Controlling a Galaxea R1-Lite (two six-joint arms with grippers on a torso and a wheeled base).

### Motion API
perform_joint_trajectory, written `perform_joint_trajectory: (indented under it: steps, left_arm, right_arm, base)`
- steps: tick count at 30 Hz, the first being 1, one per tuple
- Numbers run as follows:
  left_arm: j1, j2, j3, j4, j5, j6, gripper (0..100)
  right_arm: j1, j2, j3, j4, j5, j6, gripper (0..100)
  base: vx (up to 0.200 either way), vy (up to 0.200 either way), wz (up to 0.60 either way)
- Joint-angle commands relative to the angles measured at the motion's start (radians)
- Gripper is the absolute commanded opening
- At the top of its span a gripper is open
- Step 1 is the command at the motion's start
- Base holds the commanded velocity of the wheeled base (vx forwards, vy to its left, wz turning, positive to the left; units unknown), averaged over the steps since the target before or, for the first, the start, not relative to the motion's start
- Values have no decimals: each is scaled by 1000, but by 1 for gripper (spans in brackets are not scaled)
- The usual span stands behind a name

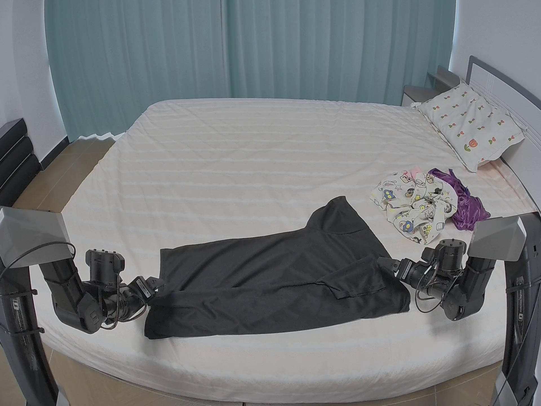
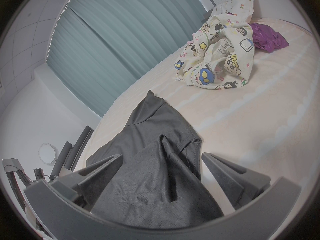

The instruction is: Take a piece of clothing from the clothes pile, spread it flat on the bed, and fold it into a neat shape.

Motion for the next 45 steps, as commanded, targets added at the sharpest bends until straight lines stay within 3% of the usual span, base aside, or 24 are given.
perform_joint_trajectory:
  steps: [1, 10, 11, 23, 29, 40, 41, 45]
  left_arm:
    - [-4, 70, -76, 0, 45, 0, 100]
    - [-25, 105, -128, 10, 53, 4, 100]
    - [-27, 107, -130, 15, 53, 4, 0]
    - [-17, 108, -163, 52, 65, -5, 0]
    - [-4, 131, -228, 55, 156, -60, 0]
    - [-4, 170, -237, 55, 159, -73, 0]
    - [-4, 170, -237, 53, 160, -73, 100]
    - [-2, 157, -231, 53, 156, -79, 100]
  right_arm:
    - [10, 3, -6, -2, 1, -1, 100]
    - [18, 4, -4, -5, 1, 0, 100]
    - [16, 4, -4, -5, 1, 0, 100]
    - [16, 4, -6, -5, 1, 0, 100]
    - [16, 3, -6, -7, 1, 0, 100]
    - [15, -5, -6, -8, 1, 0, 100]
    - [15, -8, -6, -8, 1, 2, 100]
    - [16, -52, 8, -7, 1, 17, 100]
  base:
    - [0, 0, 0]
    - [0, 0, 0]
    - [0, 0, 0]
    - [0, 0, 0]
    - [0, 0, 0]
    - [0, 0, 0]
    - [0, 0, 0]
    - [0, 0, 0]
